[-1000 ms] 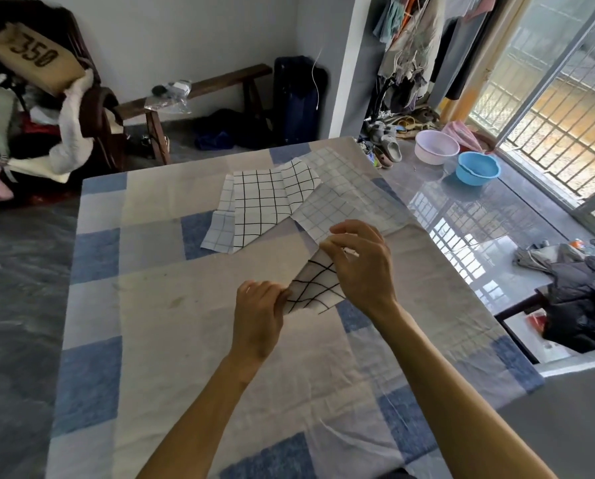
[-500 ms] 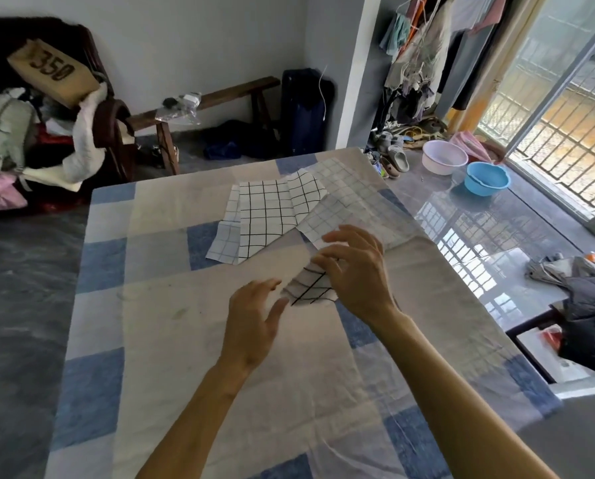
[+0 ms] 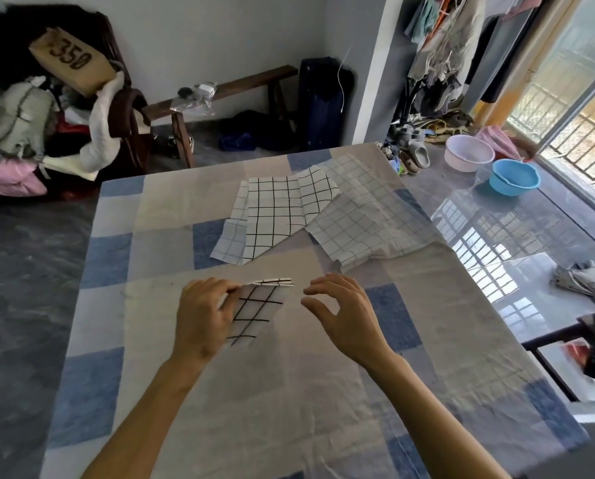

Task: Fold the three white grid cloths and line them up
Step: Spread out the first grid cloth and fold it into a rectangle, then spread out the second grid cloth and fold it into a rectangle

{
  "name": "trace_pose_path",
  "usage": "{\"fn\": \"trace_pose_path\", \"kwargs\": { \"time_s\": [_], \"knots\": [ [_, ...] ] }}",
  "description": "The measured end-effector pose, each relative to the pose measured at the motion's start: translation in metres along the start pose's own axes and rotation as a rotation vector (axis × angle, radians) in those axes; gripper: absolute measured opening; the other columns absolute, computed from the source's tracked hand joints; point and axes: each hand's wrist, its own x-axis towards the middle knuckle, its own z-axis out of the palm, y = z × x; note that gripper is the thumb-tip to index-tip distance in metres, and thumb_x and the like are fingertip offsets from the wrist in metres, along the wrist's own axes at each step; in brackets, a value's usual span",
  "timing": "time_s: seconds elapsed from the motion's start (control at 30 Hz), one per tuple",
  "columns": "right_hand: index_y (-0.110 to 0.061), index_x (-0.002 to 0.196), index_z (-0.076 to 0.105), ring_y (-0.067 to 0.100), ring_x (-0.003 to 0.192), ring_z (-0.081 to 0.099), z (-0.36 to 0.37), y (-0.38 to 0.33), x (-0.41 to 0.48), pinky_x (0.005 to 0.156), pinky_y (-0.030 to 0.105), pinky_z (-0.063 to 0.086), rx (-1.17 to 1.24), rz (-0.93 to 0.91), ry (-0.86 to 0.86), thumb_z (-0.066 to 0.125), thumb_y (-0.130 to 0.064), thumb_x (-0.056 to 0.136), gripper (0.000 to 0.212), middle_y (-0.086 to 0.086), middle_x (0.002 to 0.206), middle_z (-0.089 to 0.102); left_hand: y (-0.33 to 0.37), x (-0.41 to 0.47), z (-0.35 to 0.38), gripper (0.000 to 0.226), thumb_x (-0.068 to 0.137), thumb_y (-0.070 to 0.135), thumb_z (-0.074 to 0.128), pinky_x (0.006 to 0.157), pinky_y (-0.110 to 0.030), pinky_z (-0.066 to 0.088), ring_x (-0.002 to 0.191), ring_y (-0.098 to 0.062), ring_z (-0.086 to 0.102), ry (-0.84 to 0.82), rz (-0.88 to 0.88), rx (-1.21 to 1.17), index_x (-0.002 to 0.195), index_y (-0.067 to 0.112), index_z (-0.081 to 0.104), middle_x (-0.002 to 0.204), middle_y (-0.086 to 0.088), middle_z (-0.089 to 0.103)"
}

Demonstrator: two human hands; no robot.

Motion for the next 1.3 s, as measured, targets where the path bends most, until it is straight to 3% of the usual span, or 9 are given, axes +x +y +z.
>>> {"fn": "trace_pose_path", "kwargs": {
  "time_s": [0.13,0.3,0.4,0.53,0.67,0.77,0.93,1.1,1.3],
  "knots": [
    [-0.028,0.096,0.072,-0.002,0.105,0.05,0.01,0.012,0.004,0.098,0.033,0.043,-0.006,0.038,-0.018,0.057,-0.049,0.085,0.028,-0.024,0.101,0.058,-0.029,0.018,-0.01,0.026,0.091,0.029,0.058,0.068,-0.041,0.046,0.068,-0.026,0.059,0.008,-0.068,0.066,0.088,0.006,0.07,0.077,-0.008,0.068],
    [-0.026,0.096,0.072,-0.002,0.1,0.051,0.026,0.015,0.025,0.09,0.016,0.036,0.024,0.056,-0.067,0.062,-0.04,0.088,0.019,-0.021,0.1,0.061,-0.05,0.038,-0.014,0.019,0.089,0.019,0.064,0.069,-0.039,0.043,0.074,-0.03,0.056,0.157,0.024,0.274,0.088,0.0,0.068,0.08,-0.016,0.065],
    [-0.028,0.097,0.071,-0.001,0.097,0.053,0.035,0.019,0.035,0.084,0.009,0.035,0.029,0.068,-0.096,0.059,-0.042,0.089,0.02,-0.023,0.098,0.06,-0.069,0.024,0.001,0.021,0.089,0.023,0.06,0.077,-0.04,0.042,0.078,-0.028,0.059,0.053,0.024,0.299,0.089,0.005,0.07,0.085,-0.011,0.068],
    [-0.028,0.097,0.07,-0.001,0.095,0.054,0.049,0.036,0.037,0.084,0.013,0.04,0.063,0.119,-0.147,0.055,-0.046,0.089,0.024,-0.023,0.096,0.06,-0.09,-0.013,0.033,0.031,0.087,0.037,0.052,0.085,-0.04,0.043,0.087,-0.026,0.066,-0.308,-0.212,0.213,0.091,0.013,0.072,0.094,-0.002,0.071],
    [-0.029,0.1,0.069,0.0,0.097,0.055,0.053,0.057,0.035,0.085,0.018,0.044,0.088,0.194,-0.176,0.054,-0.044,0.091,0.023,-0.021,0.099,0.062,-0.061,-0.033,0.059,0.031,0.074,0.026,0.077,0.088,-0.029,0.046,0.095,-0.018,0.064,-0.488,-0.47,-0.023,0.101,0.013,0.072,0.103,0.0,0.07],
    [-0.029,0.103,0.069,0.0,0.097,0.055,0.05,0.078,0.038,0.088,0.021,0.044,0.103,0.275,-0.145,0.057,-0.039,0.092,0.019,-0.02,0.1,0.062,-0.029,-0.027,0.083,0.034,0.078,0.037,0.064,0.089,-0.028,0.046,0.095,-0.017,0.063,-0.563,-0.412,-0.094,0.103,0.015,0.072,0.103,0.0,0.069],
    [-0.024,0.108,0.067,0.012,0.103,0.057,0.032,0.122,0.054,0.092,0.034,0.046,0.064,0.349,-0.085,0.058,-0.031,0.093,0.019,-0.01,0.107,0.065,0.014,0.016,0.143,0.023,0.088,0.022,0.063,0.087,-0.013,0.033,0.104,-0.015,0.059,-0.593,-0.338,-0.135,0.11,0.016,0.068,0.112,0.0,0.065],
    [-0.023,0.113,0.065,0.021,0.11,0.054,0.01,0.178,0.074,0.096,0.041,0.043,-0.086,0.361,-0.09,0.059,-0.026,0.092,0.022,-0.001,0.114,0.063,0.051,0.064,0.213,0.036,0.092,0.026,0.056,0.094,-0.032,0.044,0.109,-0.02,0.057,-0.584,-0.241,-0.109,0.126,0.014,0.057,0.122,-0.004,0.061],
    [-0.019,0.125,0.058,0.025,0.12,0.048,-0.008,0.231,0.096,0.101,0.037,0.037,-0.171,0.414,-0.074,0.061,-0.018,0.089,0.037,0.005,0.126,0.056,0.071,0.087,0.285,0.059,0.094,0.029,0.053,0.095,-0.039,0.044,0.117,-0.027,0.05,-0.668,-0.276,0.04,0.145,0.014,0.027,0.133,-0.012,0.052]
  ]
}}
